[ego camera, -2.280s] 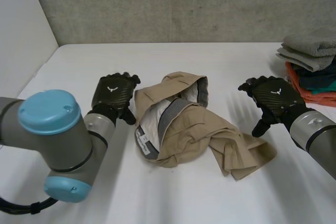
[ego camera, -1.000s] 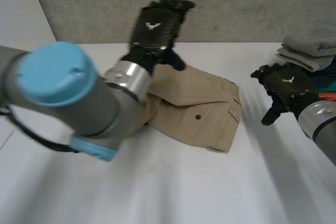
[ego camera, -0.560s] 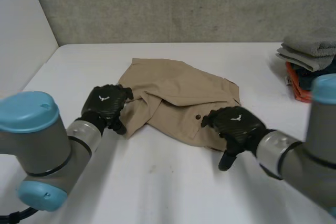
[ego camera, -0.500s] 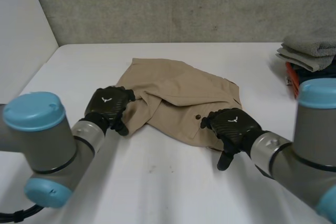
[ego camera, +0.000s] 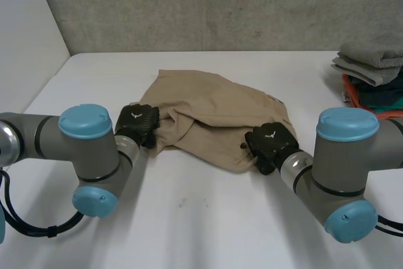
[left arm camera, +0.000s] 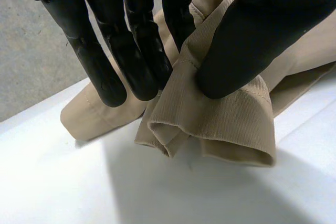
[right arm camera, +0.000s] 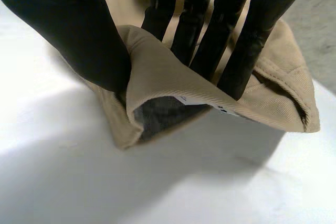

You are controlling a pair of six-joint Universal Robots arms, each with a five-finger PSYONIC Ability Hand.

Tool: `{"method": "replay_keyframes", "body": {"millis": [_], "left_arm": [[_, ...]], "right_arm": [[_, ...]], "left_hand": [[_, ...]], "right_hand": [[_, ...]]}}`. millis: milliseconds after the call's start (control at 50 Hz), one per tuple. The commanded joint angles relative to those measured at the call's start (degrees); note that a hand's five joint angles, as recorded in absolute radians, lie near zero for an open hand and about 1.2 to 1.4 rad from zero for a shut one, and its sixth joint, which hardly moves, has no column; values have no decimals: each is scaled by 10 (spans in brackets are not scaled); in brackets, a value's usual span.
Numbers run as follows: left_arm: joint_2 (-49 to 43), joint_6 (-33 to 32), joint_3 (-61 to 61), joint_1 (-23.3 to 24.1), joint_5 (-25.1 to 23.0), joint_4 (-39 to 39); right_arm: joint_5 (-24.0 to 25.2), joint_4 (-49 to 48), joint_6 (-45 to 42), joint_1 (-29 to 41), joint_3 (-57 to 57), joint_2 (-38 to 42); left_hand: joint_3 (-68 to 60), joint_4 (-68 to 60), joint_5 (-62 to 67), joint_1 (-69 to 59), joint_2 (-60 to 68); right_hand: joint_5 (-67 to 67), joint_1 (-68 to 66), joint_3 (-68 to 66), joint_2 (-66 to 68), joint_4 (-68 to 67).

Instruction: Fold the laundry.

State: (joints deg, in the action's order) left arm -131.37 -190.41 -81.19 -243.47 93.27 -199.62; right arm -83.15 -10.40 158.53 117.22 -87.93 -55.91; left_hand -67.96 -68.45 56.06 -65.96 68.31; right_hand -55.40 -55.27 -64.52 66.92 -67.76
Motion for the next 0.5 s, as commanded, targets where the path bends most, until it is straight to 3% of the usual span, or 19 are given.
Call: {"method": "replay_keyframes", "body": {"millis": [20, 160, 260, 340, 500], "left_arm": [[82, -37, -18, 3, -1, 2], [216, -33, -36, 3, -5, 9], [294, -33, -30, 8, -17, 54], [380, -30, -13, 11, -34, 110], [484, -12, 32, 3, -46, 126]], "right_arm": [[-12, -16, -16, -4, 3, -55], [-7, 5, -58, -12, 25, -110], [-3, 93, -84, -28, 70, -186], [18, 159, -86, -39, 114, -244], [55, 186, -78, -56, 213, -326]], "left_hand": [[-120, -116, 139, -140, 117], [-120, -116, 139, -140, 117], [-120, -116, 139, -140, 117], [-120, -116, 139, -140, 117], [-120, -116, 139, -140, 117]], "right_hand": [[-146, -247, -155, 131, -122], [-146, -247, -155, 131, -122], [-146, -247, -155, 131, -122], [-146, -247, -155, 131, -122], [-146, -247, -155, 131, -122]]}}
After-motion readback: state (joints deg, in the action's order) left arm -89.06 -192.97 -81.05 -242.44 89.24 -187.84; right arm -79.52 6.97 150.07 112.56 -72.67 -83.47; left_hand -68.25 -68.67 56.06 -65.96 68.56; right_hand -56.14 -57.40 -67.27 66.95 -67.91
